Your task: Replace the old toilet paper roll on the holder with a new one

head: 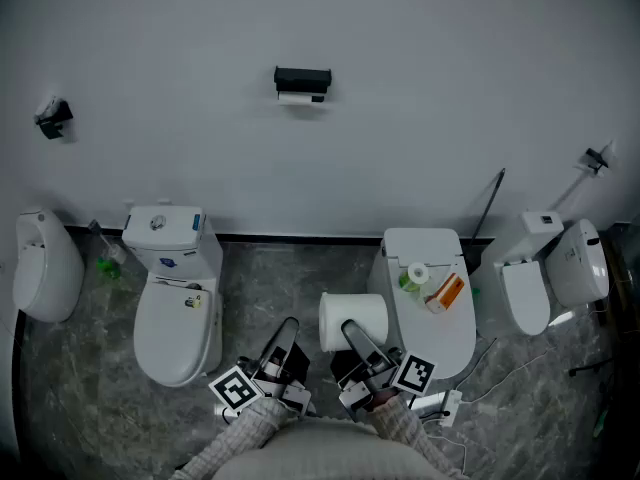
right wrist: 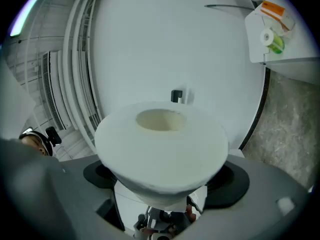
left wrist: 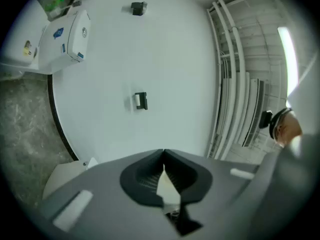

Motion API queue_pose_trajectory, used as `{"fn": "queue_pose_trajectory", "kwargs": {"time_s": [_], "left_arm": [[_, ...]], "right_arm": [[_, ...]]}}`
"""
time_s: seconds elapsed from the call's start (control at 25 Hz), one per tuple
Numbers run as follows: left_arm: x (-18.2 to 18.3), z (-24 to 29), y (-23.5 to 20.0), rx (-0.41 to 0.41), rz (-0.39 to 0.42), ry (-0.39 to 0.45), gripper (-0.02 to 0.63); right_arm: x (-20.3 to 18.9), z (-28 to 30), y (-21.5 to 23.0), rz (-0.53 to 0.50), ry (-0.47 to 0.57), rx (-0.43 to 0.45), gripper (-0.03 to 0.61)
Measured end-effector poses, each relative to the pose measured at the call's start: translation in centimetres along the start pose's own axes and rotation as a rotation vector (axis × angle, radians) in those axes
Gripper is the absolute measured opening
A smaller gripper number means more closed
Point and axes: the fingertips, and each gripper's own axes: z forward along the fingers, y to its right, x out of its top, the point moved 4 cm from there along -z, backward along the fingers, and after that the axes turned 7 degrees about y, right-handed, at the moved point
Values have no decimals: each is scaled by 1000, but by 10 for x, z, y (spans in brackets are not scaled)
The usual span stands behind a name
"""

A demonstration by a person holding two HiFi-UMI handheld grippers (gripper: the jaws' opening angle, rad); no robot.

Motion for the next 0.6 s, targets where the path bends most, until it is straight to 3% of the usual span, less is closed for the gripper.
{"fn": "queue_pose_trajectory", "kwargs": {"time_s": [0.32,0.6], "left_arm": [[-4,32,-21,9,-8,-56,9],[36,90,-53,11,13,-64,9]], "right_arm": [[34,25,18,2,24,16,500],[63,85,43,-8,28,18,500]]}}
